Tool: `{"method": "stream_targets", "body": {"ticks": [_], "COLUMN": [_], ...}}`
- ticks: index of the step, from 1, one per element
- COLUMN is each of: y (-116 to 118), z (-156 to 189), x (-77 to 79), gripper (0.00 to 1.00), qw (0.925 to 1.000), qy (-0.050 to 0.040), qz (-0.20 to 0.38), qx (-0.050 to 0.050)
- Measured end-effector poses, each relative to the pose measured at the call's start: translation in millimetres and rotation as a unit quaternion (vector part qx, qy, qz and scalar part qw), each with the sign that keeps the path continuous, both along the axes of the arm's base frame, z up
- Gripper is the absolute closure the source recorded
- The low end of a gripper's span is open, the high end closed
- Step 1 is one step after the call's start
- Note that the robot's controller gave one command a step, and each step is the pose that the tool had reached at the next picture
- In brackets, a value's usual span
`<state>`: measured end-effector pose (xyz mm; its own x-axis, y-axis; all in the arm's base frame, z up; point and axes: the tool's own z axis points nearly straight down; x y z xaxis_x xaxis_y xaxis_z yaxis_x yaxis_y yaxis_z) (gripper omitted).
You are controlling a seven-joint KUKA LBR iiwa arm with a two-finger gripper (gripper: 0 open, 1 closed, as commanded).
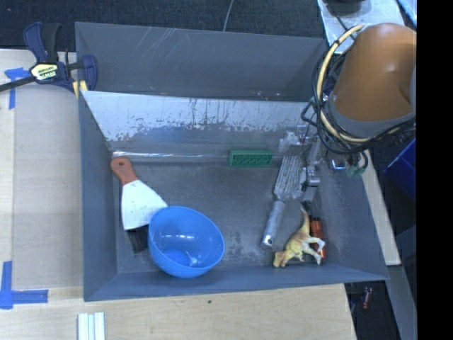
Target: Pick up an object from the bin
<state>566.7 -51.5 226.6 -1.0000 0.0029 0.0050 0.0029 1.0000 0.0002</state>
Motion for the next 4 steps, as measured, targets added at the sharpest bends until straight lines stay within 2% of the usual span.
{"method": "stream_targets", "body": {"ticks": [1, 2, 3, 4], "y": [0, -44, -48, -61], "z": [5, -84, -131, -151], "x": [1.4, 24.9, 36.9, 49.3], "gripper": [0.00, 0.00, 0.00, 0.00], "qw": [1.0000, 1.0000, 0.9812, 0.9743], "qy": [-0.0044, -0.0063, -0.0069, -0.0065], "qz": [0.001, 0.006, 0.193, 0.225], "qx": [0.000, -0.001, -0.001, -0.001]}}
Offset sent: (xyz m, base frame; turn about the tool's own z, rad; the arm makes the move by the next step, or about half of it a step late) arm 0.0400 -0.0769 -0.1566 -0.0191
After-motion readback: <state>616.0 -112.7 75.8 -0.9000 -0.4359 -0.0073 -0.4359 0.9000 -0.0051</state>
